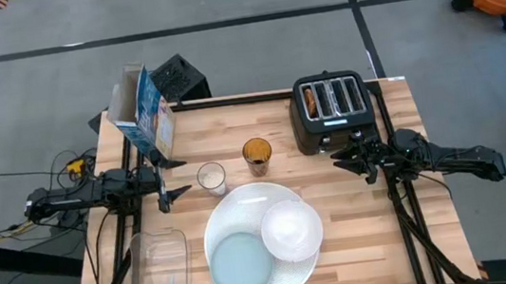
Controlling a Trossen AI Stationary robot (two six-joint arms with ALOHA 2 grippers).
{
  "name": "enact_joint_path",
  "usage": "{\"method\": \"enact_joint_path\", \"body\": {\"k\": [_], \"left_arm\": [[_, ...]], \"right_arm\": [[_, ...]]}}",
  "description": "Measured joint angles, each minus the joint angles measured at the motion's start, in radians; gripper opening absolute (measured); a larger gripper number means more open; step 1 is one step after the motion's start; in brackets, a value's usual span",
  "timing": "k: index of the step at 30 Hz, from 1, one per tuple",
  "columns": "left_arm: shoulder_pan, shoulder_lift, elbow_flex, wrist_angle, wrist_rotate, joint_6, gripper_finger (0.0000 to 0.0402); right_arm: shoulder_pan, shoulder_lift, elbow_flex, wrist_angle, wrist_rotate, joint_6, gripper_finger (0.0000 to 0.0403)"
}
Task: Arrange a breakfast setting
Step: Pour the cereal into the white bowl
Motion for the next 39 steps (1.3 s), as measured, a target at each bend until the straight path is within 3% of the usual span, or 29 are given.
{"method": "enact_joint_path", "body": {"k": [4,17,23,29,39], "left_arm": [[0.000,0.000,0.000,0.000,0.001,-0.064,0.0346],[0.000,0.000,-0.002,0.048,-0.004,-0.497,0.0346],[0.000,0.000,-0.001,0.012,-0.072,-0.527,0.0346],[0.000,0.001,0.000,0.010,-0.064,-0.573,0.0346],[0.000,0.001,0.001,0.009,-0.117,-0.431,0.0346]], "right_arm": [[0.000,0.000,0.000,0.000,0.000,0.000,0.0178],[0.000,0.000,0.000,0.000,0.000,0.000,0.0178],[0.000,0.000,0.000,0.000,0.000,0.000,0.0178],[0.000,0.000,0.000,0.000,0.000,0.000,0.0178],[0.000,0.000,0.000,0.000,0.000,0.000,0.0178]]}}
